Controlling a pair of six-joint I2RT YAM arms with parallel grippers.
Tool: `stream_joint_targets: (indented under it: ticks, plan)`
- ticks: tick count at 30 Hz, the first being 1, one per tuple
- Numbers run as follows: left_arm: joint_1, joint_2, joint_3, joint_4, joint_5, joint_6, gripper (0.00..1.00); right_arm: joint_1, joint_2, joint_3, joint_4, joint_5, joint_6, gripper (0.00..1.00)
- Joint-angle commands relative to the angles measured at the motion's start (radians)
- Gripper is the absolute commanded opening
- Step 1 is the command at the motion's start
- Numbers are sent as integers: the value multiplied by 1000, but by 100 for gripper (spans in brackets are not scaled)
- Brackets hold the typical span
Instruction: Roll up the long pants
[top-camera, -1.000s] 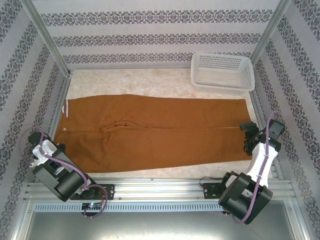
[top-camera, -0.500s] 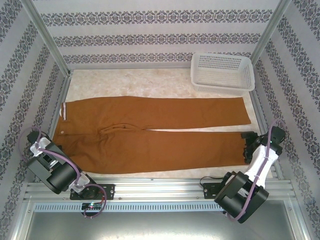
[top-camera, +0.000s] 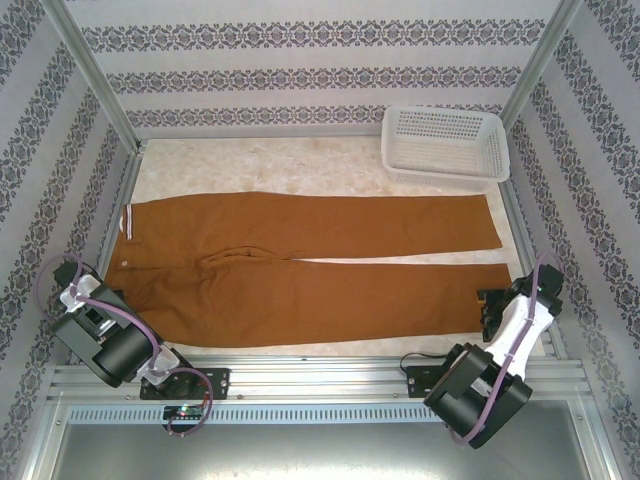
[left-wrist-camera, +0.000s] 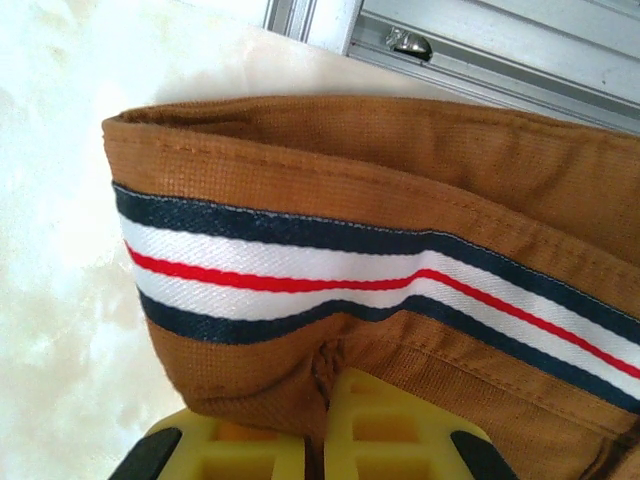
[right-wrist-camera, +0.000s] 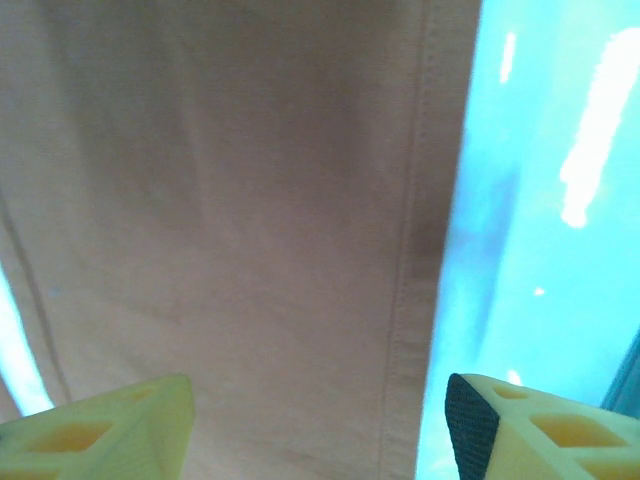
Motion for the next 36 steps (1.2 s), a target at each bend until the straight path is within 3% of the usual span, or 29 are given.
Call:
stream_joint_targets:
  ticks: [1,6,8,9,10,12,13,15,16,18,25,31,36]
  plan:
    - [5,12,-17,36,38,-28,0,-3,41,-13,-19,89,41,72]
    - [5,15,-22,47,40,-31,0,14,148,-64,80,118,35,73]
    - [4,17,-23,53,44,-30,0,47,184,-41,75,156,40,69]
    - [5,16,-24,55,45,-31,0,59,197,-41,89,163,42,63]
    - [5,18,-25,60,48,-33,0,69,210,-48,107,170,47,48]
    - [5,17,-24,69,54,-33,0,100,224,-43,108,201,65,35]
    - [5,16,-19,67,55,-30,0,116,231,-38,106,215,73,30]
    - [5,16,-11,67,54,-24,0,135,243,-31,107,219,72,32]
    - [5,17,-8,67,52,-20,0,142,249,-28,107,223,71,27]
    - [4,16,0,60,50,-16,0,150,252,-25,106,230,71,0]
    - [5,0,30,30,80,-22,0,157,170,3,93,161,35,0]
    - [3,-61,73,30,205,-63,0,159,117,167,24,83,-1,0]
    - [4,-111,188,-40,257,-48,0,172,113,275,84,9,-19,0]
